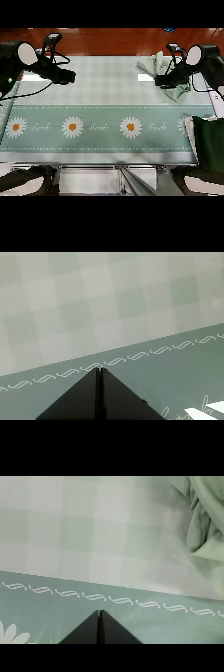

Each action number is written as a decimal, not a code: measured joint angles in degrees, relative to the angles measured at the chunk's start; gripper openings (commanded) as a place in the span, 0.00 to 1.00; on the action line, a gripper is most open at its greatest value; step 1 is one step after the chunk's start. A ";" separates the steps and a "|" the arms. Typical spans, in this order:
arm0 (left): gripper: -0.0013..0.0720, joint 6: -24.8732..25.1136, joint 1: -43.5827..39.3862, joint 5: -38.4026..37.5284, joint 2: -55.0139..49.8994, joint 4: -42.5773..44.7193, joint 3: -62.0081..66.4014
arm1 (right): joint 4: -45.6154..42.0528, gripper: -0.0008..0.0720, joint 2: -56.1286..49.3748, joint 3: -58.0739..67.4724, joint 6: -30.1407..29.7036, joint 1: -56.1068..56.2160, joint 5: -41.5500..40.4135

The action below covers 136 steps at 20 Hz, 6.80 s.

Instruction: Fold the shirts.

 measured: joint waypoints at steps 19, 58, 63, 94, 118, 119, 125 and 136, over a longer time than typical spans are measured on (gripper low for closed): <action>0.04 0.00 0.00 3.48 0.00 0.00 0.00 | -0.20 0.12 0.00 0.00 0.00 0.00 -3.08; 0.71 -1.18 21.22 5.14 37.48 -11.34 -27.87 | 8.85 0.04 5.55 34.99 -13.77 -7.28 -14.86; 0.71 -1.14 21.29 7.10 46.69 -13.77 -36.02 | 9.11 0.04 12.59 37.13 -14.40 1.36 -14.78; 0.71 14.73 15.80 8.13 24.48 -37.33 -50.71 | 7.56 0.57 23.47 -16.55 4.42 -5.95 -7.67; 0.04 25.79 2.64 17.77 -0.94 -54.84 -38.32 | 42.53 0.56 27.23 -55.74 -3.82 3.17 -23.04; 0.04 25.62 2.99 17.40 -0.85 -54.40 -38.12 | 43.95 0.56 24.92 -54.88 -4.50 4.87 -24.35; 0.04 25.38 3.78 16.15 -0.81 -53.05 -37.66 | 48.35 0.42 10.71 -46.27 -7.52 11.43 -29.51; 0.04 24.04 16.92 9.03 6.47 -52.70 -24.74 | 40.48 0.04 8.98 -16.48 -11.72 6.84 -20.48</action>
